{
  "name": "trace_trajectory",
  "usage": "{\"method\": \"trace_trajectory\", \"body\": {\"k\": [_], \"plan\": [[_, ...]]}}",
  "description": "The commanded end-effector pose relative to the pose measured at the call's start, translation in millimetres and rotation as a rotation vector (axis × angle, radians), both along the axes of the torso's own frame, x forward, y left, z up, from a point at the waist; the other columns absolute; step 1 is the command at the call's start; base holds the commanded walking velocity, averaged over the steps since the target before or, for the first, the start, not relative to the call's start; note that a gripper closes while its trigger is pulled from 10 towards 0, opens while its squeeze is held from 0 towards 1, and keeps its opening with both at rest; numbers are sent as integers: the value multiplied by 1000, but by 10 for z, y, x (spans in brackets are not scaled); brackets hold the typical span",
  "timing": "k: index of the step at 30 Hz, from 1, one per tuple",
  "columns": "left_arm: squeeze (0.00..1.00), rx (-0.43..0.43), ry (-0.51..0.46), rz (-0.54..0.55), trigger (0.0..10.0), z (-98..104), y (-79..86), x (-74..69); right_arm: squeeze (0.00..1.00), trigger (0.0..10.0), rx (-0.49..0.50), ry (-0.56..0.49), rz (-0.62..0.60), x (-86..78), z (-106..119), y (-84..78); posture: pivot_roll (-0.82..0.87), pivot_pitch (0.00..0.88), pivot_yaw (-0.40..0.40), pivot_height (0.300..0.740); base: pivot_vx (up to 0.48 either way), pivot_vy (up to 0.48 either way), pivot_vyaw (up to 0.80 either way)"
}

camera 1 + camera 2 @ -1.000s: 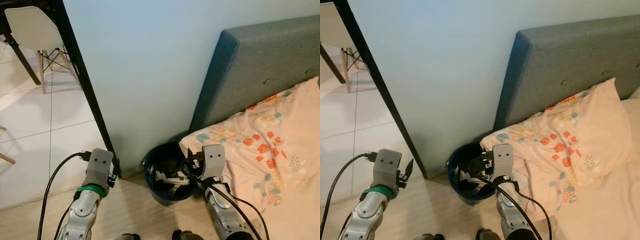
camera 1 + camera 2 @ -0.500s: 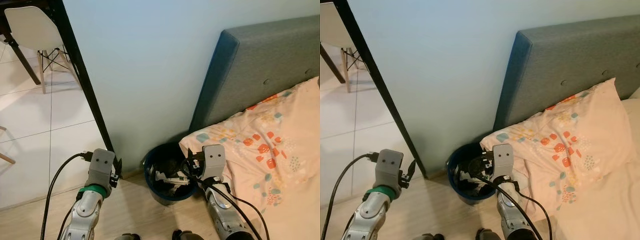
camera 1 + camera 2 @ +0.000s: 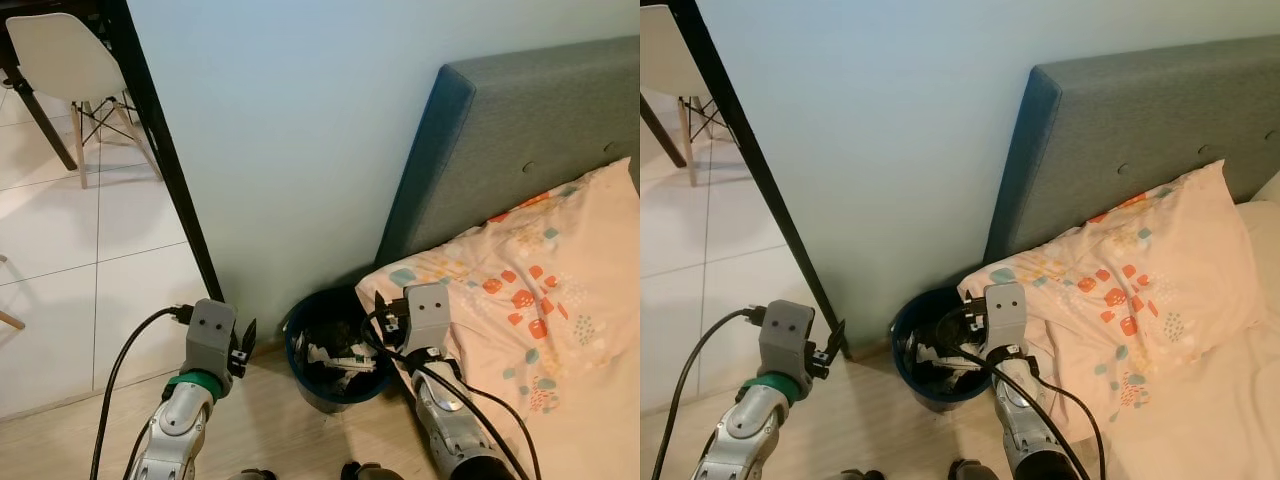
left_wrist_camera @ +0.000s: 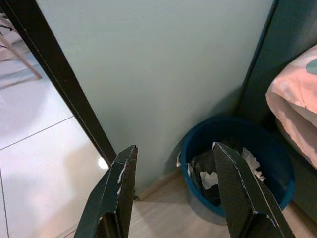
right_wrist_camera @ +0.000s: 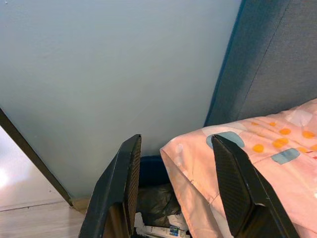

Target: Clean up the room

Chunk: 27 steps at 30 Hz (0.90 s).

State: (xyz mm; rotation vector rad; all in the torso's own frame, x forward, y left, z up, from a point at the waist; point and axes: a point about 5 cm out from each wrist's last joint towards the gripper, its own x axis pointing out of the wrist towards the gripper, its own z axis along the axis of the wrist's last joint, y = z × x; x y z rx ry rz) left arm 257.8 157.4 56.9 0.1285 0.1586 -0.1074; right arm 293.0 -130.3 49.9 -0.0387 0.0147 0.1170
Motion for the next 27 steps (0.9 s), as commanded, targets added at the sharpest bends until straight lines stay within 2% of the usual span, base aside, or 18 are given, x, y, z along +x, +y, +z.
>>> {"method": "trace_trajectory", "body": {"k": [1,11,27], "plan": [[0,-5,8,-7,10000,-34,-22,-13,0,10000,-6,24,-2,-27,-57,-18,4,51,22,740,0,0,0],[0,9,6,-11,10000,-25,-11,8,0,10000,0,24,1,-26,-62,9,4,44,29,740,0,0,0],[0,24,-23,41,10000,15,48,76,0,10000,1,13,15,11,-32,39,11,51,19,740,0,0,0]]}}
